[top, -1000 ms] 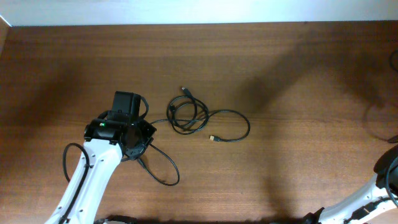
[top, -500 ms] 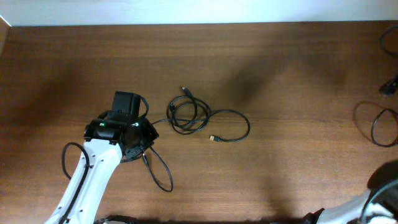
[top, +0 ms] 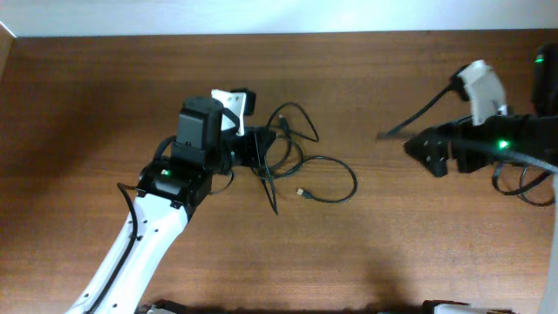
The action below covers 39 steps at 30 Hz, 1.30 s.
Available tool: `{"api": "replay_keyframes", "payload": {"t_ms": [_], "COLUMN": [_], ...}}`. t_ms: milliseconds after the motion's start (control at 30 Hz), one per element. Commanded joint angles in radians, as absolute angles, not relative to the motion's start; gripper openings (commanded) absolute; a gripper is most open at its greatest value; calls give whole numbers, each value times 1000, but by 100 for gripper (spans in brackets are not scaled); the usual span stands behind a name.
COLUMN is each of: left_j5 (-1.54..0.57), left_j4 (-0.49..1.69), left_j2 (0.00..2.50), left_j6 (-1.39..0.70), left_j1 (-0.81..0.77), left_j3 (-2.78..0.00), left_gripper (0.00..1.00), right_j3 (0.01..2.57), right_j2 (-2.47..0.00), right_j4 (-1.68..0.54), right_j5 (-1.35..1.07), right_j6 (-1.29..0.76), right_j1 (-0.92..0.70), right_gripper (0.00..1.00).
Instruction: Untangle cables
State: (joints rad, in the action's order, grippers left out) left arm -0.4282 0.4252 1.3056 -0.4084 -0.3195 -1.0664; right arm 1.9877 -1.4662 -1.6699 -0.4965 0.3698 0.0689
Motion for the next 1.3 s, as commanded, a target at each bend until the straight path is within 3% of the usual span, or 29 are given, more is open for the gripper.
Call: {"api": "replay_keyframes", "payload": {"t_ms": [0,133,267,333,533,767,1067,1167,1233,1267], "left_j5": [-655,-996,-1258,-1363,-1339,-985,-1049,-1077,-1077,-1077], "left_j4": [310,232,154,104,91,263,197,105,59,52], "left_j2": [1283,1228,1182,1177,1179,1179,1179,1179,1178,1178], "left_j6": [-159,97,170,205,204,204,218,164,106,105], "left_j1": [-323,-323,-323,-323,-345,-350,-351,-351,-351,-351], "left_j3": [-1093,-1093,-1093,-1093,-1093,-1093,-1093,-1093,-1093,-1093], "left_gripper": [0,0,0,0,0,0,0,0,0,0], "right_j3": [1993,1993,1993,1993,1993,1991,1991,1991,1988,1983], "right_j2": [-1467,-1470,-1507,-1533,-1579,-1579,-1579,-1579,-1579,-1579], "right_j4": [-1660,-1641,-1604,-1657,-1699,-1694,-1663,-1662,-1662,-1662], "right_j5": [-520,-572,-640,-786,-885,-883,-894,-893,-882,-883], "right_j6": [572,704,732,864,933,927,882,883,883,883], "right_j1": [-21,-94,-99,-99,-146,-227,-230,-230,-230,-230], "right_gripper": [98,98,99,99,96,87,85,75,60,44]}}
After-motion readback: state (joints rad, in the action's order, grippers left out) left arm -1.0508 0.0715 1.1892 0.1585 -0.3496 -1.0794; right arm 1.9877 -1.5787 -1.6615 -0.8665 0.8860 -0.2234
